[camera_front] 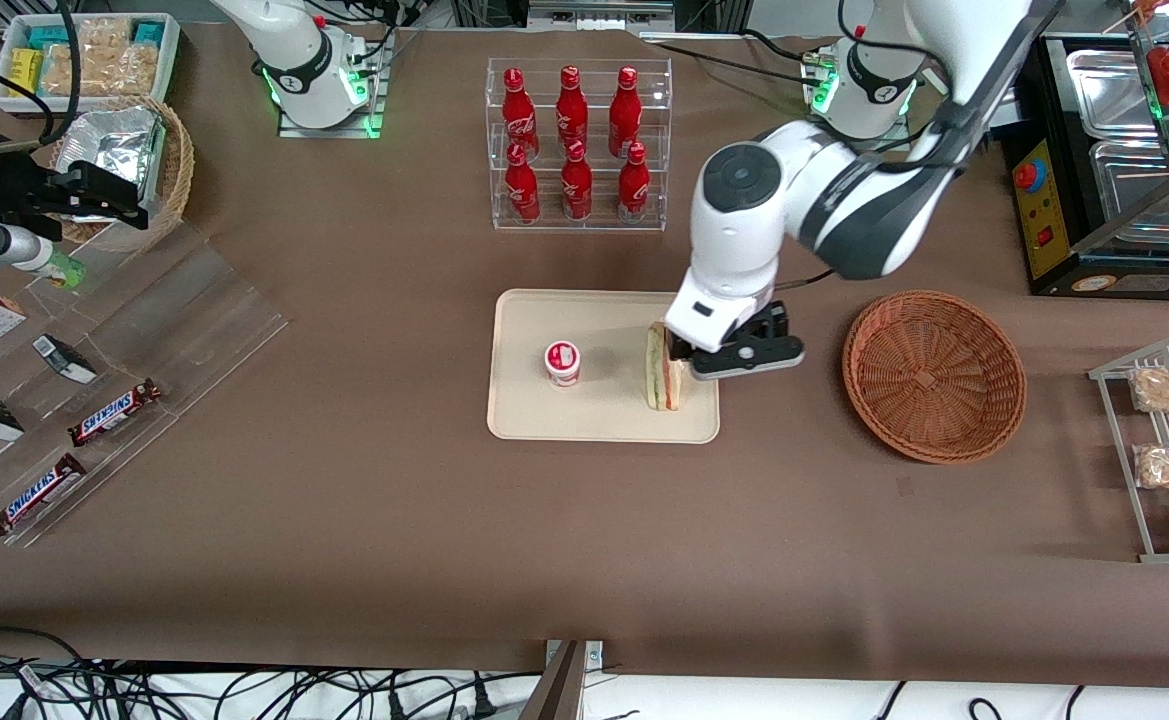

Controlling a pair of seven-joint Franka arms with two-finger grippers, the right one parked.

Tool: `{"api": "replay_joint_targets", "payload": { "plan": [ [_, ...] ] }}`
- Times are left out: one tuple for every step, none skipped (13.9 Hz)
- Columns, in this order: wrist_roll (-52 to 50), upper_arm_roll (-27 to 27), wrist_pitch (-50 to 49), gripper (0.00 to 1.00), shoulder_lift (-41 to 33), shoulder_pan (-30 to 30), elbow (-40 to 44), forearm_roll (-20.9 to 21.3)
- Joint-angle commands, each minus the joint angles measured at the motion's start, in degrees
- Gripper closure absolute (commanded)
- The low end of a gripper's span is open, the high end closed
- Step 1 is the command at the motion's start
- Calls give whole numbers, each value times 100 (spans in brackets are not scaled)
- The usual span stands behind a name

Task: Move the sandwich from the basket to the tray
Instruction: 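Open the left gripper and withdraw it toward the basket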

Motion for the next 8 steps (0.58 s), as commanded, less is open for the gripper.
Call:
{"api": "replay_joint_targets", "payload": {
  "plan": [
    [27, -28, -354, 0, -578, 328, -95, -308],
    [27, -28, -503, 0, -710, 407, -52, -325],
    [27, -36, -688, 0, -763, 513, 114, -360],
    [44, -28, -951, 0, -764, 522, 368, -465],
    [158, -19, -1232, 0, -764, 531, 623, -545],
    [385, -19, -1478, 0, -764, 584, 782, -685],
    [614, -28, -1672, 0, -781, 706, 914, -851],
    [781, -19, -1796, 0, -790, 759, 1003, -957]
  ]
}}
